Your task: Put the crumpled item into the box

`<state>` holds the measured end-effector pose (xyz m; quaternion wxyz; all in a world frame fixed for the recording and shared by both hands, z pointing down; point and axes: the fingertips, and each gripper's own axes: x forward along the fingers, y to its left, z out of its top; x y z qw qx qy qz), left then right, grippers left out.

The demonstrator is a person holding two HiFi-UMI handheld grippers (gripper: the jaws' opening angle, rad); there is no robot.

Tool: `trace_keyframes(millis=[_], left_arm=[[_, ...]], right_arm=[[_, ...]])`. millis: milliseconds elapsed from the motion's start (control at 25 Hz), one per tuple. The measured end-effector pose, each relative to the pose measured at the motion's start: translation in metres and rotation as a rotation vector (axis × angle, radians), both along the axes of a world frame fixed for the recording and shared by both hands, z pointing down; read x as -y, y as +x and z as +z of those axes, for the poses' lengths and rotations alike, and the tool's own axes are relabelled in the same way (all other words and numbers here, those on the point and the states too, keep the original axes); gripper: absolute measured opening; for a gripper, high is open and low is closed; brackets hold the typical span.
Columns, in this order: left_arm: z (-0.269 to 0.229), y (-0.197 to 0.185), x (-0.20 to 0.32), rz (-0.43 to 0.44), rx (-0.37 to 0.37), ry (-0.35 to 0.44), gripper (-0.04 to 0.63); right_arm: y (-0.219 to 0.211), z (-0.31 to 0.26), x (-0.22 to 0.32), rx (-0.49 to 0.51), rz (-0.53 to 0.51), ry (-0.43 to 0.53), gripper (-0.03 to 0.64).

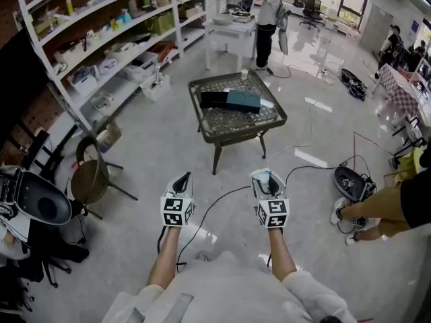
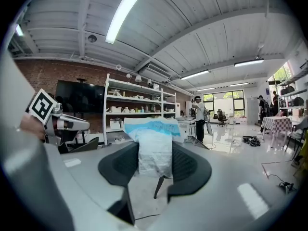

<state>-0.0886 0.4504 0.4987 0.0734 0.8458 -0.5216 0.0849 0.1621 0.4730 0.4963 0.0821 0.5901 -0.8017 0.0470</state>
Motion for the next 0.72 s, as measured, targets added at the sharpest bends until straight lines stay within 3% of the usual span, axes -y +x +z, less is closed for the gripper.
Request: trace_keyframes(millis=[360,720], left_arm=[[0.012,0.019,0.004,-0.019,0.008,-0.017,0.003],[0.033,0.015,0.037,-0.028,0.006,-0.067,0.003]], right_arm=[[0.010,0.017,0.010,-0.002,-0.048,-0.029,0.176],[0.000,0.033,0.046,0.000,-0.073,-0.067,0.176]])
